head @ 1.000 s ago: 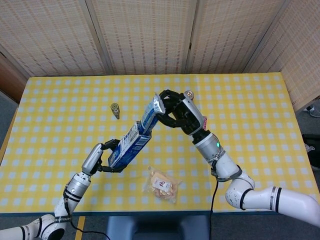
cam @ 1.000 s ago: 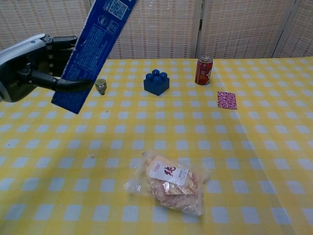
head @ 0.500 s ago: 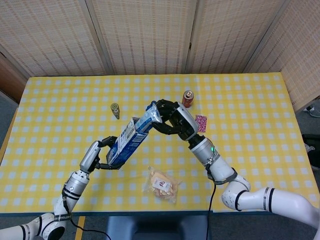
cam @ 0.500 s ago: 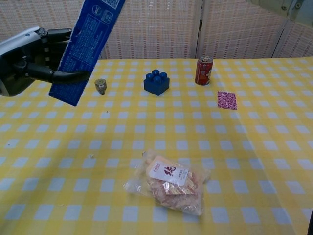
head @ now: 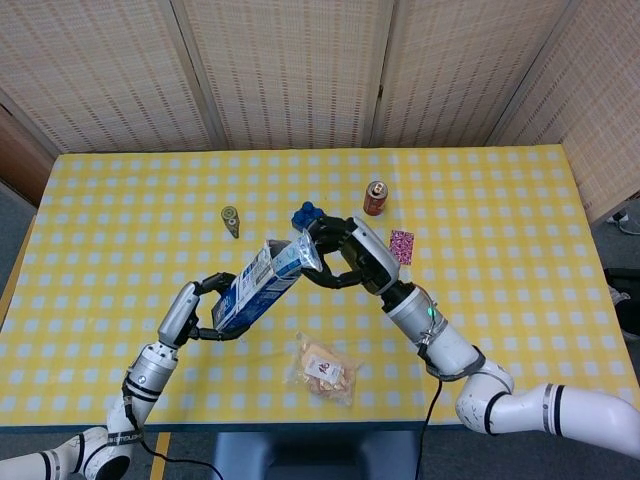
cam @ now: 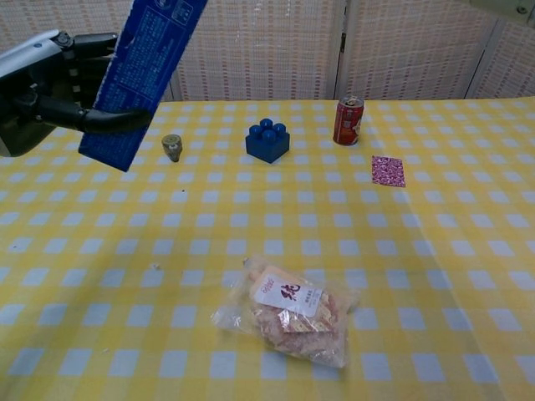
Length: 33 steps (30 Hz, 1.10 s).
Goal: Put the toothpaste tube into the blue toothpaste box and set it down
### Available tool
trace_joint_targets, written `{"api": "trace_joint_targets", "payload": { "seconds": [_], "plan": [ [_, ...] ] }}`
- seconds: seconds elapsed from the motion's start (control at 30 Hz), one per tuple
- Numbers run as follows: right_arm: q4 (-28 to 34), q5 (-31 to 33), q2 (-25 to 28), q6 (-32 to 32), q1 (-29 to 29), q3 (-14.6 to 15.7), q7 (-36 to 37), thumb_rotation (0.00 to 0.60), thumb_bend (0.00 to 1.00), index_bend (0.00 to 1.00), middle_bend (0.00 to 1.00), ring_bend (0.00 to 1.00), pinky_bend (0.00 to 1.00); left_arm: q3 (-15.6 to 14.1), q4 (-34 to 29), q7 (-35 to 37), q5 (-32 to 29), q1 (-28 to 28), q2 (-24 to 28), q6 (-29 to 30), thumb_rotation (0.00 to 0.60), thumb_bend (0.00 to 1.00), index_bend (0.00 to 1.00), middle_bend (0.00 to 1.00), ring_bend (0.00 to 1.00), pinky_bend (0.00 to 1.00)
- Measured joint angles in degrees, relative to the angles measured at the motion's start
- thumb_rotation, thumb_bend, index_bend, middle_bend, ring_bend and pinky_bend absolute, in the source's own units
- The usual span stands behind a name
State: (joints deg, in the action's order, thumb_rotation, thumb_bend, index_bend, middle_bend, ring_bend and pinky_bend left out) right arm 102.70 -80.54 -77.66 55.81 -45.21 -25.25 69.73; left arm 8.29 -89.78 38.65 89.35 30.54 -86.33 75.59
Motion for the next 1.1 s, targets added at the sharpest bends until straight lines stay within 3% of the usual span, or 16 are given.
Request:
{"api": "trace_joint_targets", "payload": {
  "seconds": [0.1, 0.23, 0.5, 0.63, 0.83, 0.97, 1.1],
  "plan": [
    [0.2, -1.9, 0.7, 1.6, 0.4, 0.3, 1.9, 0.600, 0.55, 0.00, 0.03, 0.07, 0.39, -0.1, -0.4, -0.3, 0.4, 0.0, 0.1, 0.3, 0.600, 0.22, 0.46, 0.76, 0.57, 0.61],
    [0.4, -2.0, 1.5, 2.4, 0.7, 0.4, 1.5, 0.600, 0.44, 0.00, 0.00, 0.03, 0.34, -0.1, -0.4, 0.3, 0.8, 0.0, -0.1, 1.0, 0.600, 0.22, 0.47, 0.76, 0.57, 0.61],
    [1.3, -4.1, 4.0, 4.3, 1.5, 1.0, 2.8, 0.600, 0.40, 0.00, 0.00, 0.02, 0.32, 0.1, 0.5, 1.7, 1.1, 0.1, -0.3, 1.5, 0.600, 0.22, 0.47, 0.76, 0.57, 0.61],
    [1.3, -5.5, 5.5, 4.8, 2.1, 2.1, -1.0, 0.600, 0.40, 0.00, 0.00, 0.03, 0.25, 0.0, 1.3, 1.4, 0.9, 0.2, -0.1, 1.1, 0.600, 0.22, 0.47, 0.76, 0.57, 0.61],
    [0.7, -6.5, 9.1, 4.6, 3.8, 5.1, -18.0, 0.600, 0.39, 0.00, 0.00, 0.00, 0.07, -0.5, 3.6, -1.4, 0.8, 0.2, 1.3, 0.5, 0.600, 0.22, 0.47, 0.76, 0.58, 0.61],
    [0.1, -5.4, 12.1, 4.4, 6.2, 8.2, -33.9, 0.600, 0.40, 0.00, 0.00, 0.00, 0.03, -1.1, 5.0, -2.1, 0.7, 0.0, 1.7, 0.2, 0.600, 0.22, 0.47, 0.76, 0.58, 0.61],
    [-1.8, -3.8, 14.6, 4.5, 9.4, 12.1, -45.1, 0.600, 0.39, 0.00, 0.00, 0.00, 0.01, -2.1, 6.8, -2.4, 1.0, 0.0, 1.2, -0.3, 0.600, 0.22, 0.47, 0.76, 0.58, 0.61]
  ]
}}
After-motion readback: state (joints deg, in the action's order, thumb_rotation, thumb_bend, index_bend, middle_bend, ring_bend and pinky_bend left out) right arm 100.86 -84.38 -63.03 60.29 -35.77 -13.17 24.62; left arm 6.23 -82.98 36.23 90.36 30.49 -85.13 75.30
